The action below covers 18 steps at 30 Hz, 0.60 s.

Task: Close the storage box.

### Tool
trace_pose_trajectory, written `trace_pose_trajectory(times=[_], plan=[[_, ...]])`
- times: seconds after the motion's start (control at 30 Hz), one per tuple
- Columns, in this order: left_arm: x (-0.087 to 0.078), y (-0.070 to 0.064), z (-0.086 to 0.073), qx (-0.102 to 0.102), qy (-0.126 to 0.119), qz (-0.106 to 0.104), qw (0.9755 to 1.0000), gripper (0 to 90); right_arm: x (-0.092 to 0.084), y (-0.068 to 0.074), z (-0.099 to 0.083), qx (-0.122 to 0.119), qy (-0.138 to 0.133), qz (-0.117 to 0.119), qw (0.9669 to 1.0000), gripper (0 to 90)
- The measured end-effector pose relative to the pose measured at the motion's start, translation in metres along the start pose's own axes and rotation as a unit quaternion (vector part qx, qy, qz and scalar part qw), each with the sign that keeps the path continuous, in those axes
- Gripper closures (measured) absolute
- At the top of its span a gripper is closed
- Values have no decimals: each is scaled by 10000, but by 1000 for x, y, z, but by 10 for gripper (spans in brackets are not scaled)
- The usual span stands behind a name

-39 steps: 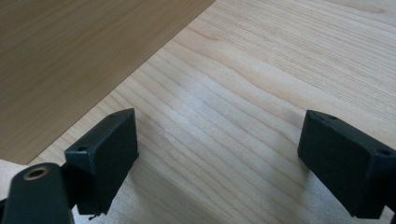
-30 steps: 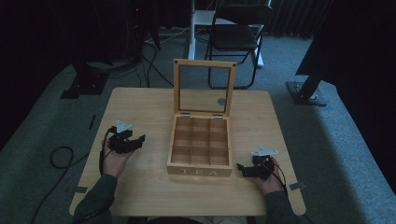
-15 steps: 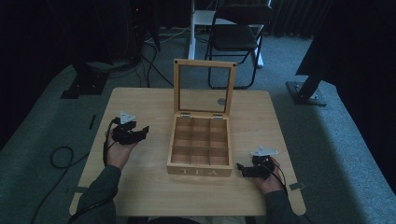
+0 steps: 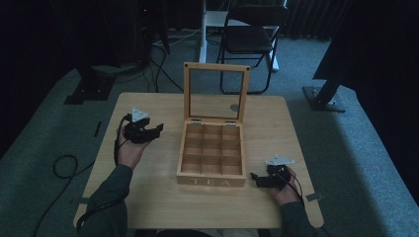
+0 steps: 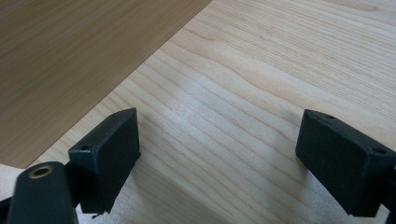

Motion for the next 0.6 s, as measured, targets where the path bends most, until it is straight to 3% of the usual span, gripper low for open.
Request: trace_pose_trajectory(times=[0.37, 0.6], plan=[[19, -10, 26, 32, -253, -124, 9996, 391, 0, 0, 0, -8, 5, 8, 10000, 131], [31, -19, 39, 211, -198, -147, 9995, 391, 0, 0, 0, 2, 5, -1, 10000, 131]])
Point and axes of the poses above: each handheld gripper's, and its own axes: x roughly forward along the jaws, z roughly out of its top, y roughly to its left, the point moved 8 cm from there along x, roughly forward along the jaws, and after that the axes turned 12 degrees about -z, right-handed, at the moved point
